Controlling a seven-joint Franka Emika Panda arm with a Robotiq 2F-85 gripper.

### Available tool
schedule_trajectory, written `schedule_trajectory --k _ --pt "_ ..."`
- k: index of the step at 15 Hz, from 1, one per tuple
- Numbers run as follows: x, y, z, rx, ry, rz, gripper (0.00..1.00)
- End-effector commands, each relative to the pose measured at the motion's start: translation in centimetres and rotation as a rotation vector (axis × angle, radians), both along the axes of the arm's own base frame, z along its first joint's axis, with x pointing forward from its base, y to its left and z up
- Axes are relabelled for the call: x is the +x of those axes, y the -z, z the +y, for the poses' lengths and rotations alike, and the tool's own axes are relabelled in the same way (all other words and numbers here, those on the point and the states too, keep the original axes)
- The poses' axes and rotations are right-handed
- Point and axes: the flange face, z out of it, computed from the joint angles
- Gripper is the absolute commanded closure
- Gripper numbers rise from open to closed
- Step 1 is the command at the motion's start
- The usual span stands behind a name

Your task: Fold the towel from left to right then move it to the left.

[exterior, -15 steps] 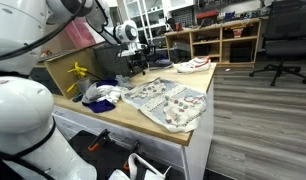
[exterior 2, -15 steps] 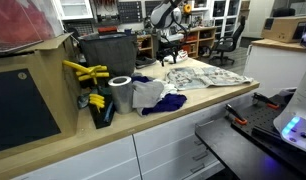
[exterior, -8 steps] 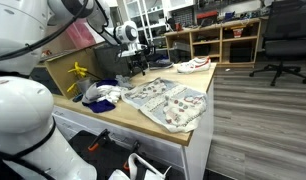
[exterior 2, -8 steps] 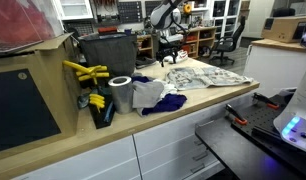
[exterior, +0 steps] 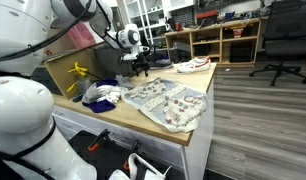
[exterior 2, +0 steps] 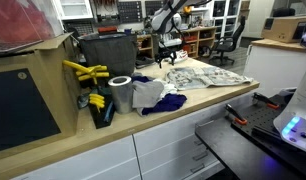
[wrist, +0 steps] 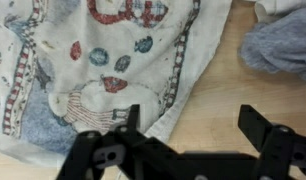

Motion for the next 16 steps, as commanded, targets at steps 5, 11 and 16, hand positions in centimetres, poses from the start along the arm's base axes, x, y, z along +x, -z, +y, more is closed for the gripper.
schedule_trajectory --k 5,11,16 --pt "-0.6 4.0 0.4 -0.028 0.168 -0.011 0.0" --pt "-1.1 5.5 0.4 -0.03 0.243 0.004 0.32" --pt "-1.0 5.2 0.2 -0.015 0.26 -0.031 0.71"
